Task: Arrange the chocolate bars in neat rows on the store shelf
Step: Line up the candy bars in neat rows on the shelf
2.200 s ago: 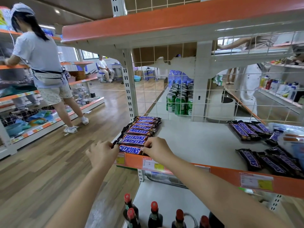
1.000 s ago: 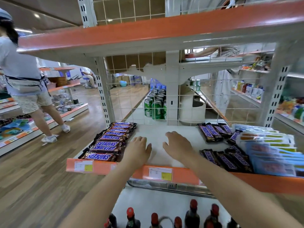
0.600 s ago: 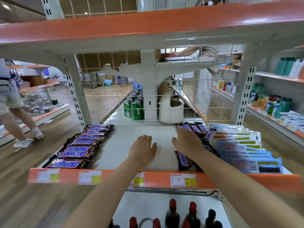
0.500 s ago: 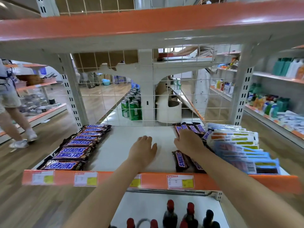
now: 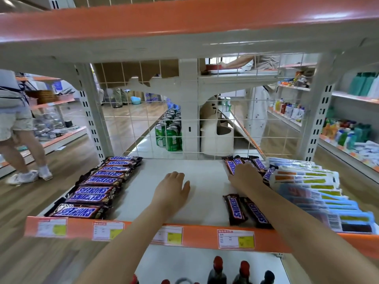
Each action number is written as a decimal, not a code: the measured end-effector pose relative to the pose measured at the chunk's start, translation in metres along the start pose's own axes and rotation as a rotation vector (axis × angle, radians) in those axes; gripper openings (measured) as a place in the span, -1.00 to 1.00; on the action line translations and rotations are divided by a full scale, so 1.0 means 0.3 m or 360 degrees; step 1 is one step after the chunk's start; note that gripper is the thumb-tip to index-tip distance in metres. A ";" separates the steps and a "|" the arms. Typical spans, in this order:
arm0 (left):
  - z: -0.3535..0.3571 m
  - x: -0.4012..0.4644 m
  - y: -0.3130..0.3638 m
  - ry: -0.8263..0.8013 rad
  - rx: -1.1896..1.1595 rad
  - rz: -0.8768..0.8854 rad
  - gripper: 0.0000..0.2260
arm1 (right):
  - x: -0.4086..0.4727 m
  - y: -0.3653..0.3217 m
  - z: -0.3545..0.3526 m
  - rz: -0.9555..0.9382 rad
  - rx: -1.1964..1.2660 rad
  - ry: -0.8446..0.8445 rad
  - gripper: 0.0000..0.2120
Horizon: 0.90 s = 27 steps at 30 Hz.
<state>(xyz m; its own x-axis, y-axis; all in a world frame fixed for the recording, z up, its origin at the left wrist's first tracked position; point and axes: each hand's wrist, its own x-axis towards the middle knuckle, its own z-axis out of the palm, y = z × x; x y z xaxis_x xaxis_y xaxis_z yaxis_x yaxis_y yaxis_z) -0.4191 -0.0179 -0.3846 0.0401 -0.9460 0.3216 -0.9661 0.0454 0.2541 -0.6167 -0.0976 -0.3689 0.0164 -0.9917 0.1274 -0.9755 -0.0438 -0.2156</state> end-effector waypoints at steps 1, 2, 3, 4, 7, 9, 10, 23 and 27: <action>-0.003 -0.003 -0.014 0.0002 0.0001 -0.0008 -0.63 | 0.008 -0.003 0.006 0.0016 -0.0027 0.0003 -0.62; -0.007 -0.004 -0.027 0.0002 0.0000 -0.0023 -0.63 | 0.015 -0.008 0.012 0.0034 -0.0061 0.0003 -0.61; -0.011 -0.003 -0.041 0.0004 -0.0003 -0.0042 -0.64 | 0.019 -0.015 0.016 0.0050 -0.0100 -0.0003 -0.60; -0.014 -0.001 -0.052 0.0008 -0.0006 -0.0061 -0.64 | 0.021 -0.025 0.019 0.0063 -0.0143 -0.0012 -0.58; -0.017 0.003 -0.077 0.0012 -0.0034 -0.0116 -0.64 | 0.018 -0.048 0.026 0.0077 -0.0238 -0.0018 -0.54; -0.017 0.004 -0.082 0.0017 -0.0084 -0.0150 -0.64 | 0.024 -0.051 0.031 0.0066 -0.0243 -0.0011 -0.54; -0.017 0.006 -0.083 0.0020 -0.0103 -0.0159 -0.64 | 0.028 -0.050 0.034 0.0069 -0.0230 -0.0006 -0.55; -0.046 -0.001 -0.122 0.0025 -0.0077 -0.0137 -0.62 | 0.057 -0.095 0.036 0.0243 -0.0310 -0.0106 -0.66; -0.056 -0.007 -0.141 0.0056 -0.0085 -0.0160 -0.63 | 0.056 -0.097 0.043 0.0275 -0.0303 -0.0054 -0.68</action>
<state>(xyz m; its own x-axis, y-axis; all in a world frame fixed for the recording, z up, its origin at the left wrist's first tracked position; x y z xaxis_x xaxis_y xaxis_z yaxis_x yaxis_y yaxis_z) -0.3741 -0.0124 -0.3806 0.1458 -0.9350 0.3234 -0.9419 -0.0311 0.3345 -0.5852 -0.1145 -0.3731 -0.1497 -0.9862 0.0711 -0.9882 0.1468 -0.0448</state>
